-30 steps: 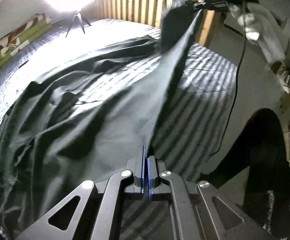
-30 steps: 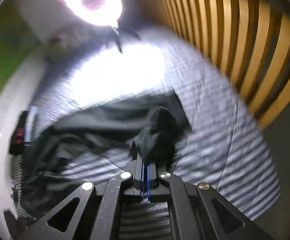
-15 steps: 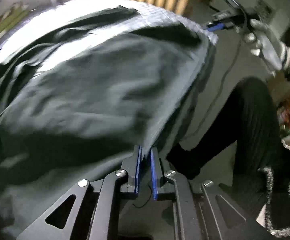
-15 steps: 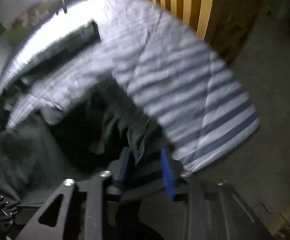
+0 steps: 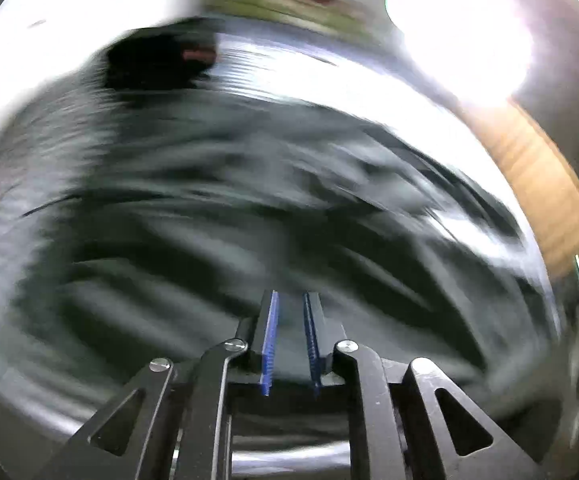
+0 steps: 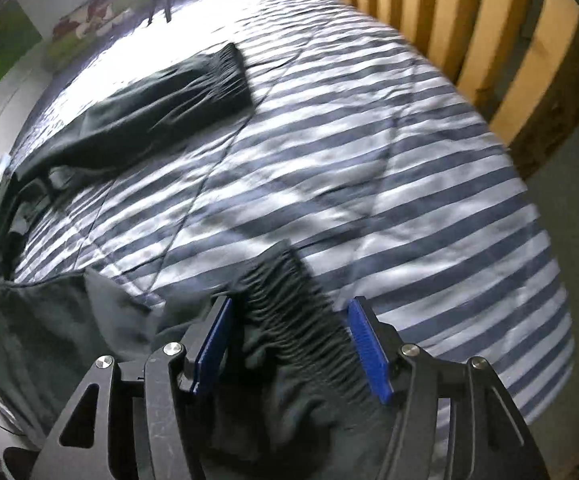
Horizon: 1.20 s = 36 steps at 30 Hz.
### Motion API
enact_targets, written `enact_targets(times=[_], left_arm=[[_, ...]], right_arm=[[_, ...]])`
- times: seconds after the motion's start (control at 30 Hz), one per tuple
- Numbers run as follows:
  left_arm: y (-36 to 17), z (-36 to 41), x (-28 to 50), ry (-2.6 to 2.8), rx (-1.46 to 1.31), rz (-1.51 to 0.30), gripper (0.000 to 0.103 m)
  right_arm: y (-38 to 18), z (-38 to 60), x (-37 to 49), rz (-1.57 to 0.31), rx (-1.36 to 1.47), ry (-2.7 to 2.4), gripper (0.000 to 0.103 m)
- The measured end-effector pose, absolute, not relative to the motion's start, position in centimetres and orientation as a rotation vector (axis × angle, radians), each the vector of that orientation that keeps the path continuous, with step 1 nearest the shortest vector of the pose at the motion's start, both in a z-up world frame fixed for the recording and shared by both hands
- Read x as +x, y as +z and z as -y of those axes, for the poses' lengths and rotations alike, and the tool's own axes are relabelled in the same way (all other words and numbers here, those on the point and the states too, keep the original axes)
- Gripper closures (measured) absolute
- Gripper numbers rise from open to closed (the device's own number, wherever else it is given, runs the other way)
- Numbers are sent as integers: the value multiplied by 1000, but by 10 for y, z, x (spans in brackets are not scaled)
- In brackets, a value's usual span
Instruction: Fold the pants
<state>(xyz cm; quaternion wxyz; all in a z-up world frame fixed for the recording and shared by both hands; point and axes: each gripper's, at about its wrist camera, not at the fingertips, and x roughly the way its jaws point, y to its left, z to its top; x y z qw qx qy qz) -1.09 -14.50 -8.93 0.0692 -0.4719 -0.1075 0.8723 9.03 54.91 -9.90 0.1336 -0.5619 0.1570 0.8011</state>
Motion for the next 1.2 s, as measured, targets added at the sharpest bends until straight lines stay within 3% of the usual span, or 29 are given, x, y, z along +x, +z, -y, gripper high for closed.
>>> enact_targets(times=[0.03, 0.07, 0.2, 0.37, 0.53, 0.6, 0.7, 0.83, 0.93, 0.97, 1.1, 1.2], left_arm=[[-89, 173, -14, 2706, -1428, 387, 86], [-88, 206, -14, 2799, -1441, 456, 84], [-95, 284, -16, 2928, -1500, 631, 78], [-89, 313, -30, 2916, -1395, 812, 78], [-51, 289, -45, 2906, -1166, 807, 78], [-37, 275, -59, 2870, -1043, 874, 68], [-20, 244, -87, 2810, -981, 897, 65], [-9, 171, -128, 2708, -995, 703, 64], [-25, 86, -155, 2539, -1086, 438, 55], [-38, 43, -162, 2464, -1128, 290, 51], [-94, -75, -164, 2243, -1256, -119, 51], [-138, -127, -170, 2123, -1341, -248, 51]], right_arm=[[-99, -543, 91, -422, -1634, 2325, 74], [-97, -537, 91, -411, -1648, 2332, 79], [-62, -533, 103, -232, -1448, 2272, 79], [-52, -549, 106, -233, -1477, 2158, 75], [-10, -534, 93, -261, -1414, 2263, 63], [6, -523, 81, -260, -1399, 2343, 56], [24, -514, 55, -254, -1371, 2416, 50], [26, -527, 9, -355, -1382, 2417, 45], [8, -545, -26, -397, -1426, 2380, 44], [-1, -551, -35, -399, -1442, 2365, 42], [-45, -573, -65, -418, -1506, 2283, 41], [-75, -594, -77, -532, -1534, 2235, 41]])
